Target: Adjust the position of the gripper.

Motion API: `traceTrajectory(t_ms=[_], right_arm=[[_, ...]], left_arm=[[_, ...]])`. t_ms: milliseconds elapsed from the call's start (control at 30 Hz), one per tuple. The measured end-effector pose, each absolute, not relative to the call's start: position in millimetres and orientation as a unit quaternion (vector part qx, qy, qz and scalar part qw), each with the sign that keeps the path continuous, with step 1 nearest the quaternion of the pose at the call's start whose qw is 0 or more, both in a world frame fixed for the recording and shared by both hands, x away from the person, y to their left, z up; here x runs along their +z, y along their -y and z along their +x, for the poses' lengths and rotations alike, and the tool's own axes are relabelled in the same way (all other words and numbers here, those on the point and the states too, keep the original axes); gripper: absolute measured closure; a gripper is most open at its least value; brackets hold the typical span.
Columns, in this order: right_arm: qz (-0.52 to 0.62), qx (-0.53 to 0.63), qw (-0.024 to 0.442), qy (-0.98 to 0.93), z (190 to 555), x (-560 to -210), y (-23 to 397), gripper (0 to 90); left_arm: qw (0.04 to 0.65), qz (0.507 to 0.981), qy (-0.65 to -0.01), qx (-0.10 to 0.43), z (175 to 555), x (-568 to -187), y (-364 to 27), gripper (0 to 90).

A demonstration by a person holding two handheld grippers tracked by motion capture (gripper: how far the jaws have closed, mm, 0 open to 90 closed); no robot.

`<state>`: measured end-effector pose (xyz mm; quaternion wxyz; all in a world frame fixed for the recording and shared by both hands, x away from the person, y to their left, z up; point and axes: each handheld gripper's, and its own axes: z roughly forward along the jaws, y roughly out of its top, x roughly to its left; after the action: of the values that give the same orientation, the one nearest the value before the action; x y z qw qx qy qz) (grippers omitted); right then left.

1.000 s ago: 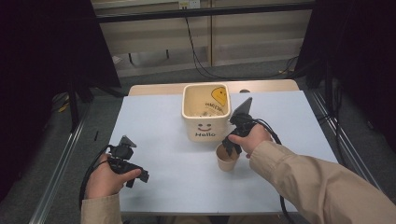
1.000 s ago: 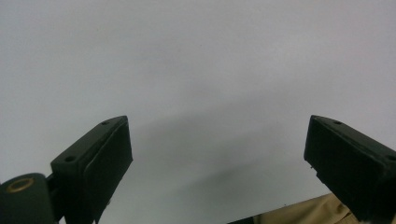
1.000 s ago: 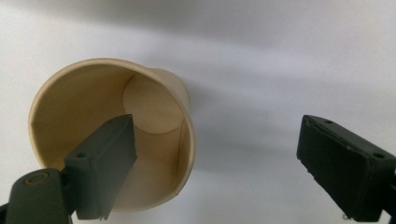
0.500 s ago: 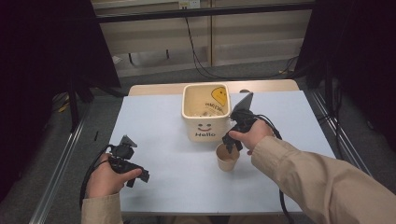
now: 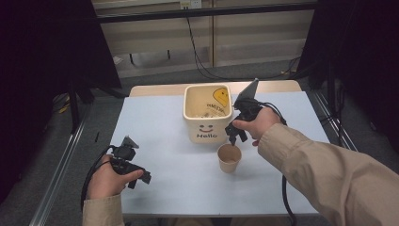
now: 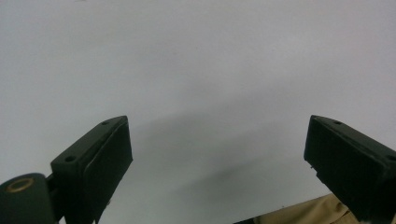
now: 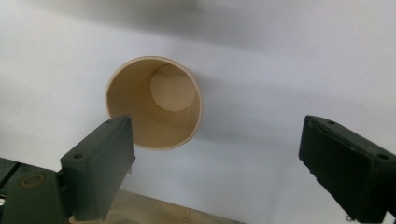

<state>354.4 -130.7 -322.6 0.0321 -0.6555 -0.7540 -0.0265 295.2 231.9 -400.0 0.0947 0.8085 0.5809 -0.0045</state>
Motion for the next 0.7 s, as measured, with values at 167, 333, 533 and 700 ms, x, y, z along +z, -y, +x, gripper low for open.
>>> traceTrajectory(t_ms=[167, 333, 533, 700], right_arm=[[-0.65, -0.032, 0.031, 0.758, 356.1, -306.0, 130.5, 10.1], [-0.649, -0.034, 0.022, 0.76, 358.0, -289.3, 130.2, 9.9], [-0.645, -0.03, 0.023, 0.763, 358.8, -279.4, 128.9, 9.9], [-0.645, -0.029, 0.022, 0.763, 359.2, -276.5, 128.2, 9.8]], left_arm=[[0.095, 0.809, -0.58, -0.001, 295.7, -400.2, -231.8, 7.3], [0.093, 0.81, -0.579, 0.0, 295.8, -400.1, -231.6, 7.3], [0.093, 0.811, -0.577, 0.001, 296.1, -400.2, -231.5, 7.3], [0.096, 0.81, -0.578, 0.002, 295.9, -400.0, -232.1, 7.3]])
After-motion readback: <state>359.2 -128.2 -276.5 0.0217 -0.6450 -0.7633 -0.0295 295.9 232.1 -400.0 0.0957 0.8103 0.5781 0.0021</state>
